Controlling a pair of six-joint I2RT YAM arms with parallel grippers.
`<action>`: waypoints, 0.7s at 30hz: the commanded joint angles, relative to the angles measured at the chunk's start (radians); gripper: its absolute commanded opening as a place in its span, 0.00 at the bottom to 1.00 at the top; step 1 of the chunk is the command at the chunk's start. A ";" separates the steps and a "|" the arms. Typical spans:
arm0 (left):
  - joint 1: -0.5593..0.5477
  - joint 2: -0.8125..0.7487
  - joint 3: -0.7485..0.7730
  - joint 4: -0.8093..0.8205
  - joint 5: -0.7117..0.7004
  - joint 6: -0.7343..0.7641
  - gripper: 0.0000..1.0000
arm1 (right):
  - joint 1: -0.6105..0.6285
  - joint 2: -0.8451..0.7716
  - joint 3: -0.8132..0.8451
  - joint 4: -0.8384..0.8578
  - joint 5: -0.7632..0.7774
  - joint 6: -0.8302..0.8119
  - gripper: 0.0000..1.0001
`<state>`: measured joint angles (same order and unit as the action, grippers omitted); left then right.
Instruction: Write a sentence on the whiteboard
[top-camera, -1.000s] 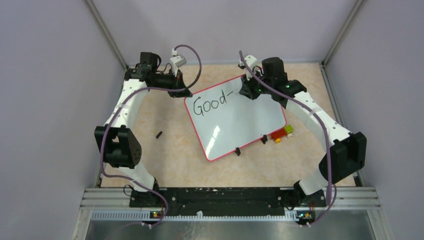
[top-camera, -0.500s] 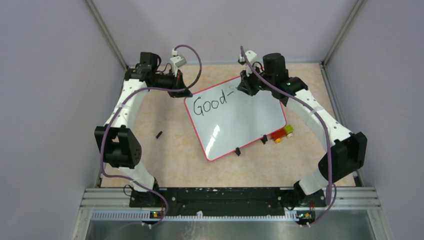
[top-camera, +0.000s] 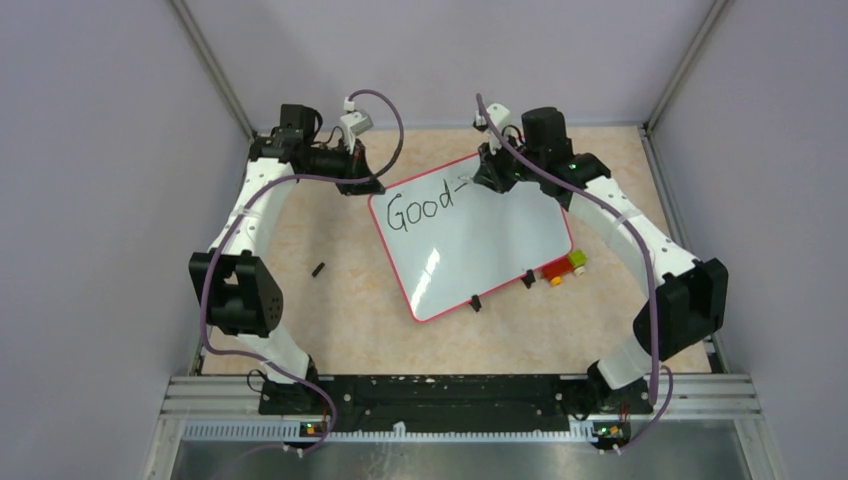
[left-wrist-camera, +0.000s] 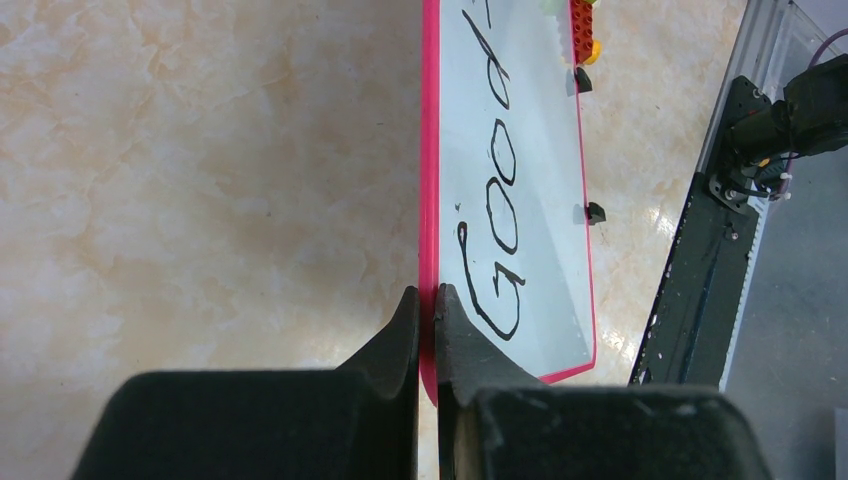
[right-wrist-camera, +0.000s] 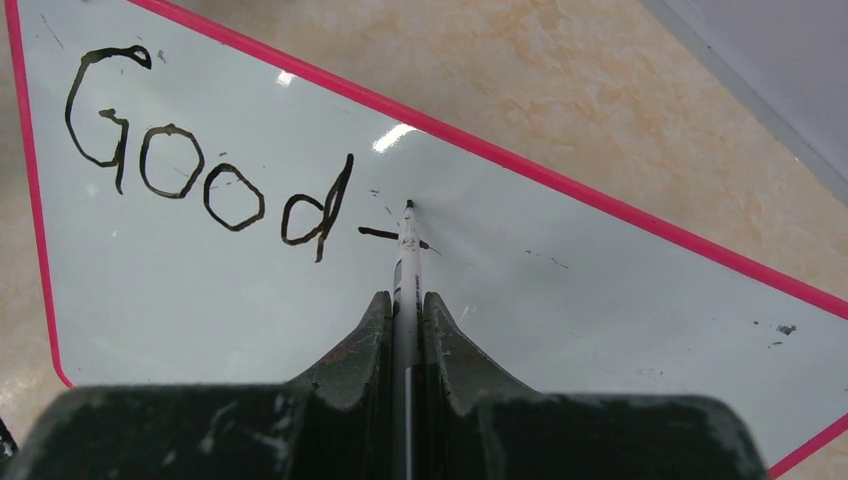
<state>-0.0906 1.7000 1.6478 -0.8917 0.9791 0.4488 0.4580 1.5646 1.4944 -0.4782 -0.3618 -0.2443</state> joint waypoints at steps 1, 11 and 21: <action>-0.020 -0.003 -0.005 0.014 0.001 0.031 0.00 | 0.005 -0.015 -0.001 0.013 -0.010 -0.019 0.00; -0.020 0.000 -0.008 0.014 0.001 0.036 0.00 | 0.008 -0.084 -0.105 0.003 -0.008 -0.026 0.00; -0.020 -0.003 -0.006 0.012 0.000 0.037 0.00 | 0.008 -0.113 -0.132 -0.015 0.007 -0.041 0.00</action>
<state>-0.0906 1.7000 1.6478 -0.8913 0.9756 0.4595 0.4625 1.4914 1.3609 -0.4877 -0.3679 -0.2607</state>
